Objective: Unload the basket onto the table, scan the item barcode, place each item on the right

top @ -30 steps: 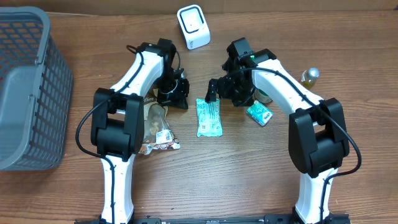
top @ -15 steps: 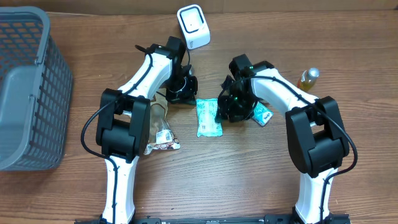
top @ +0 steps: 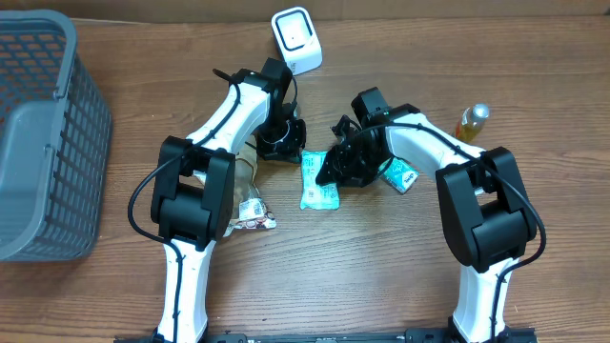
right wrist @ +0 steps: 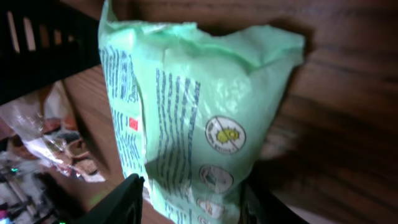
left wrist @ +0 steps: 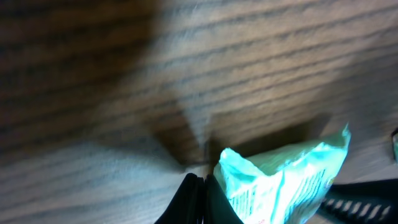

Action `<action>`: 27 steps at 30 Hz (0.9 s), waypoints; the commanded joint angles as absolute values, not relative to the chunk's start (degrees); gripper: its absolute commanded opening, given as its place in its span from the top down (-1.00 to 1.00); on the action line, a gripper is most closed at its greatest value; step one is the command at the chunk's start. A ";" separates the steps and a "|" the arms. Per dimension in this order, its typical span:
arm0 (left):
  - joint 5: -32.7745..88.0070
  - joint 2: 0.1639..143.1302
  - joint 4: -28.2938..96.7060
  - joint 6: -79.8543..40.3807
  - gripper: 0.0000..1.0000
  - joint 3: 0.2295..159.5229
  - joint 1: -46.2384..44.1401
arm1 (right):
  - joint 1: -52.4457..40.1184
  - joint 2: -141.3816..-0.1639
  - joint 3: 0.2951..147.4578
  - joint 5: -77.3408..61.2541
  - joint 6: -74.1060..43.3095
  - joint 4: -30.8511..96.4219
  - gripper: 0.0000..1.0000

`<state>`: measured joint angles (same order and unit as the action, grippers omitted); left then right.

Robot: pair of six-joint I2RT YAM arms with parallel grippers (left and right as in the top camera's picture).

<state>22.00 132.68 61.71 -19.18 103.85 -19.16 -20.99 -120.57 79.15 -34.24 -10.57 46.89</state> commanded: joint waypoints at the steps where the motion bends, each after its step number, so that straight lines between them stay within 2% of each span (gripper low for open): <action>1: 21.43 133.10 60.34 -19.29 0.92 104.62 -19.42 | -20.88 -120.68 75.61 -41.01 -12.36 44.23 0.07; 5: 21.43 133.10 60.25 -19.22 0.92 104.62 -19.18 | -20.93 -120.66 75.59 -48.86 -12.38 42.26 0.06; 11: 22.31 133.10 62.94 -17.47 0.92 104.62 -17.52 | -18.48 -120.68 75.59 -34.79 -21.50 39.20 -0.06; 19: 22.98 133.10 66.94 -12.12 0.92 104.62 -17.50 | -16.38 -120.68 75.33 -33.04 -23.86 36.47 -0.09; 24: 31.86 133.10 67.64 -7.66 0.91 104.62 -16.01 | -16.82 -120.68 75.22 -30.74 -24.29 35.46 -0.06; 27: 32.25 133.10 68.18 -6.63 0.92 104.62 -15.22 | -16.80 -120.68 74.52 -30.72 -25.52 33.15 -0.06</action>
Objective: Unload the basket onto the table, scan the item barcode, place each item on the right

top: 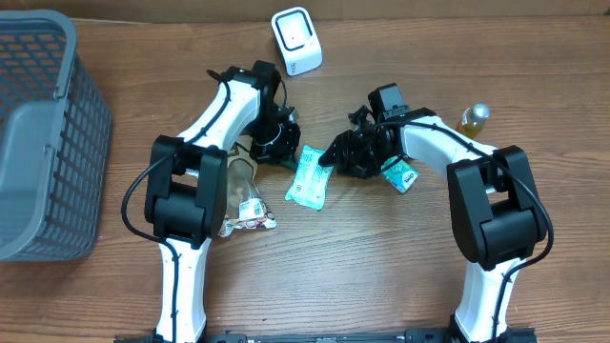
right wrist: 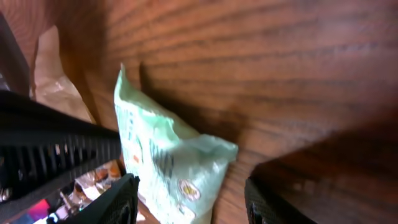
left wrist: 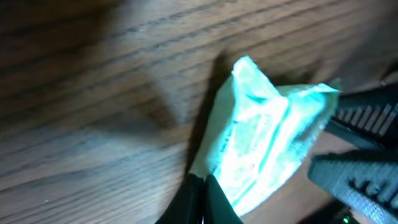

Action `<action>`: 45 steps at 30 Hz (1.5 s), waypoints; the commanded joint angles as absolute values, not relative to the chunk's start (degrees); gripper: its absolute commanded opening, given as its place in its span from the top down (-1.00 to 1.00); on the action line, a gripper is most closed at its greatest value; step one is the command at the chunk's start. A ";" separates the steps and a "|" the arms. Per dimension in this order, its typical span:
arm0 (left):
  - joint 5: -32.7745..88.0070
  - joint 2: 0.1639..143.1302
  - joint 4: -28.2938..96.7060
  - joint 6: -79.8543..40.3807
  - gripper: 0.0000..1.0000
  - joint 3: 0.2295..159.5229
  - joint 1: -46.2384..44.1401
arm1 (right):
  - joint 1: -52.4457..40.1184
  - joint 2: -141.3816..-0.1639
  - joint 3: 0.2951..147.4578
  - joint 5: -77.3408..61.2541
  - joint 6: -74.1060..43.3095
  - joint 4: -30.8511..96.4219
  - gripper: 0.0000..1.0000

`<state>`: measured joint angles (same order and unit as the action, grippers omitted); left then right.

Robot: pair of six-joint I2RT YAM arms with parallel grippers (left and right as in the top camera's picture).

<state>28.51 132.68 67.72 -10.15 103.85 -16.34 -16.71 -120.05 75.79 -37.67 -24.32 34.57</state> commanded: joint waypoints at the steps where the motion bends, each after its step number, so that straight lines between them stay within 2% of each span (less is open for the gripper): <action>1: 32.67 133.10 68.64 -5.69 0.92 104.62 -14.81 | -16.80 -120.68 74.22 -30.76 -25.91 32.01 -0.06; 8: 38.35 133.10 75.77 1.65 0.90 104.64 -11.60 | -16.82 -120.68 74.19 -31.16 -26.17 32.03 -0.06; 9: 37.21 133.10 77.23 2.79 0.84 104.64 -11.49 | -16.80 -120.68 74.19 -31.14 -26.17 31.97 -0.06; 12: 34.94 133.10 78.94 2.87 0.82 104.62 -12.62 | -16.80 -120.68 74.19 -31.11 -26.17 31.53 -0.06; 20: 33.34 133.12 78.65 1.08 0.90 103.92 -15.97 | -16.80 -120.68 74.19 -31.11 -26.17 31.22 -0.08; 29: 24.38 133.14 78.65 -2.35 0.91 103.22 -17.39 | -16.80 -120.68 74.19 -31.11 -26.17 31.35 -0.10; 39: 32.62 133.14 79.75 1.37 0.92 103.22 -17.39 | -16.82 -120.68 74.19 -31.14 -26.17 31.99 -0.16; 45: 32.49 133.14 78.13 1.28 0.92 99.85 -17.39 | -16.82 -120.68 74.19 -31.11 -26.20 32.21 -0.16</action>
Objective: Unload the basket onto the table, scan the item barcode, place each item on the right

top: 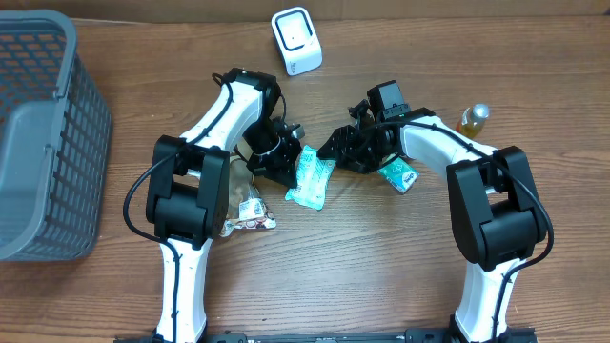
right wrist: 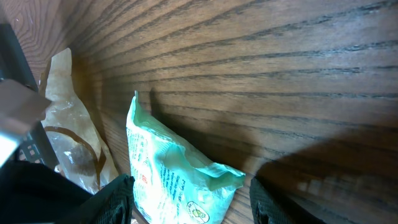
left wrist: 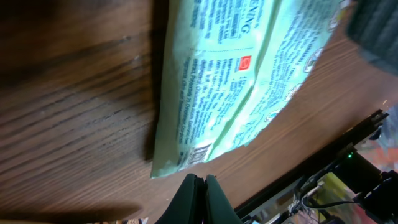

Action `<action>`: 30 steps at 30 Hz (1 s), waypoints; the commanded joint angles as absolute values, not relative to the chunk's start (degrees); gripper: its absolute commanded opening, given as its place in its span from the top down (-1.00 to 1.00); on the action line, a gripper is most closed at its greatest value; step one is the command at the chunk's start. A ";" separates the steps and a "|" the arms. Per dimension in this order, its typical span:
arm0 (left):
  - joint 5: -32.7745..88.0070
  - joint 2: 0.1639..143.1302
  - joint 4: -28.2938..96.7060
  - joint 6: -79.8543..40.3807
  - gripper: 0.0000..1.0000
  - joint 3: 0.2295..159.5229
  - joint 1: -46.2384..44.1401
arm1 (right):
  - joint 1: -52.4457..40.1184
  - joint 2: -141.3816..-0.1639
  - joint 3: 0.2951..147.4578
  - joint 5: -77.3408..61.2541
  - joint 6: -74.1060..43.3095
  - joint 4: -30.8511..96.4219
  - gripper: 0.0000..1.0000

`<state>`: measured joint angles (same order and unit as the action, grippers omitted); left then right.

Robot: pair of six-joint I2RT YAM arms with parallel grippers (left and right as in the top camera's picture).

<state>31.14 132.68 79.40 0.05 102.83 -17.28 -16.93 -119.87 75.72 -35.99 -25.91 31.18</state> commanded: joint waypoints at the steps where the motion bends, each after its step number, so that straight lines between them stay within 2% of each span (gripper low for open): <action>1: 32.49 133.14 76.49 1.19 0.92 98.15 -17.39 | -16.82 -120.68 74.19 -31.14 -26.20 32.21 -0.17; 5: 32.45 133.14 71.48 -0.56 0.91 93.89 -17.08 | -16.82 -120.68 74.19 -31.14 -26.20 32.27 -0.17; 12: 28.97 133.14 70.46 -1.13 0.92 93.71 -16.43 | -17.74 -120.68 72.29 -33.28 -27.55 30.59 -0.14; 16: 25.04 133.14 70.48 -2.37 0.91 93.71 -16.53 | -17.78 -120.68 71.11 -34.68 -30.28 26.63 0.19; 26: 25.06 133.14 70.41 -2.37 0.91 93.71 -16.53 | -20.21 -120.68 70.83 -34.98 -30.20 23.55 0.20; 30: 25.04 133.14 70.37 -2.37 0.91 93.71 -16.53 | -20.18 -120.68 70.83 -33.91 -30.20 23.33 0.40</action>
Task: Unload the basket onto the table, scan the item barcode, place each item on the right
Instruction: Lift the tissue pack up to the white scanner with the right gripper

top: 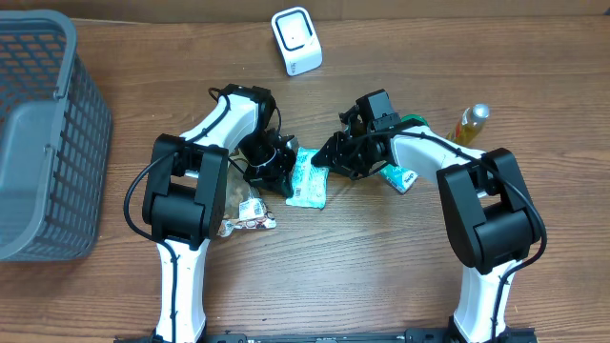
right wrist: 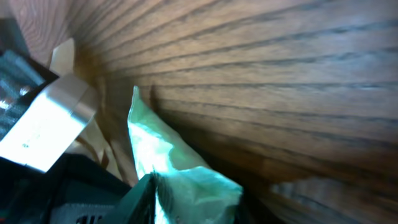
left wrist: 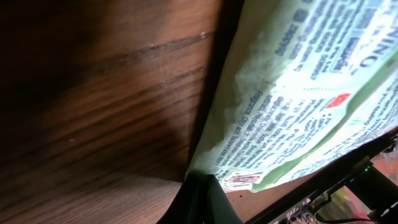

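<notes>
A mint-green packet (top: 307, 179) lies on the wooden table (top: 381, 267) between my two grippers, printed side up. In the left wrist view the packet (left wrist: 298, 81) fills the right half, a small barcode (left wrist: 239, 181) near its corner. My left gripper (left wrist: 199, 186) is shut, its tip touching the packet's edge. The left gripper (top: 274, 171) sits at the packet's left side. My right gripper (top: 333, 157) is at its upper right end. There the packet (right wrist: 149, 130) fills the gap of the right gripper (right wrist: 199, 199), which is shut on it. The white scanner (top: 296, 40) stands at the back.
A grey basket (top: 38, 133) stands at the far left. A clear snack bag (top: 250, 211) lies under the left arm. Another teal packet (top: 400, 175) and a small yellow bottle (top: 472, 121) lie to the right of the right arm.
My right gripper has come onto the packet's upper right end and its fingers have narrowed on it. The left gripper has moved lower along the packet's left edge, still shut.
At first the packet lay between the open right fingers, the shut left gripper at its top corner. Then the right gripper stood off to the right and the packet lay tilted. Later the left gripper was beside its left edge. Now the right fingers hold the packet's end.
</notes>
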Action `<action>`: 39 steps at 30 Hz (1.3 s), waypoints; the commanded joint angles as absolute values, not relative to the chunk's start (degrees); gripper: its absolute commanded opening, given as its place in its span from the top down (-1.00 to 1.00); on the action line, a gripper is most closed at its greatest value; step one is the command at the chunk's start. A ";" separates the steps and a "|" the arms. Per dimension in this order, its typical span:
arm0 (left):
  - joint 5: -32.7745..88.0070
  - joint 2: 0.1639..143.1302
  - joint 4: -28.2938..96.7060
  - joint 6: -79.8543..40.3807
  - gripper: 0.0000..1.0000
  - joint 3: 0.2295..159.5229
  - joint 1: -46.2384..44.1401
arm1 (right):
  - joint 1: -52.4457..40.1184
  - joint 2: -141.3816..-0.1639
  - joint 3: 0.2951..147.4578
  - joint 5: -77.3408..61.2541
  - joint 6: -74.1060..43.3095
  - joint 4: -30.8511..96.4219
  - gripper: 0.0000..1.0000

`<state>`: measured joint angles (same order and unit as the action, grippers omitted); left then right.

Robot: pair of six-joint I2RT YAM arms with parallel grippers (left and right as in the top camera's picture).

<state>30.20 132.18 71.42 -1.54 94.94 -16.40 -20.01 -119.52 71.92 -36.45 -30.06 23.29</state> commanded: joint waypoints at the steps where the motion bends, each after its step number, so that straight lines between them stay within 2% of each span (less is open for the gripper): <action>1: 25.04 133.14 70.37 -2.37 0.92 93.71 -16.53 | -20.18 -120.68 70.83 -33.91 -30.20 23.35 0.42; 5: 25.04 133.14 70.02 -2.63 0.91 93.71 -16.53 | -20.18 -120.68 70.83 -33.98 -30.22 23.53 0.65; 8: 25.06 133.14 69.76 -2.81 0.92 93.71 -16.53 | -20.18 -120.68 70.83 -34.83 -30.24 23.62 0.67; 10: 25.08 133.14 69.78 -2.83 0.92 93.71 -16.53 | -20.18 -120.68 70.85 -34.85 -30.22 23.59 0.81; 13: 25.10 133.05 69.41 -3.51 0.92 94.13 -16.49 | -19.59 -120.68 70.89 -37.08 -30.20 23.05 0.92; 17: 25.45 132.94 69.93 -6.33 0.92 100.60 -15.77 | -18.22 -120.27 72.36 -46.59 -26.89 20.21 0.93; 26: 24.10 132.94 79.00 -7.53 0.92 128.79 -11.25 | -18.02 -110.06 77.76 -42.35 -17.89 22.79 0.93; 28: 21.69 132.94 80.07 -7.66 0.91 133.95 -9.65 | -18.02 -108.09 81.58 -37.71 -15.51 27.55 0.93; 34: 12.75 132.94 82.81 -10.87 0.85 143.31 -3.79 | -18.02 -107.53 106.06 -25.52 -5.78 46.50 0.93; 37: 7.27 132.94 82.46 -12.08 0.90 143.85 0.12 | -18.26 -107.53 120.14 -15.68 -0.49 49.63 0.93; 39: 6.92 132.97 82.32 -12.08 0.88 143.68 1.69 | -18.37 -107.53 123.70 -13.06 1.37 48.73 0.93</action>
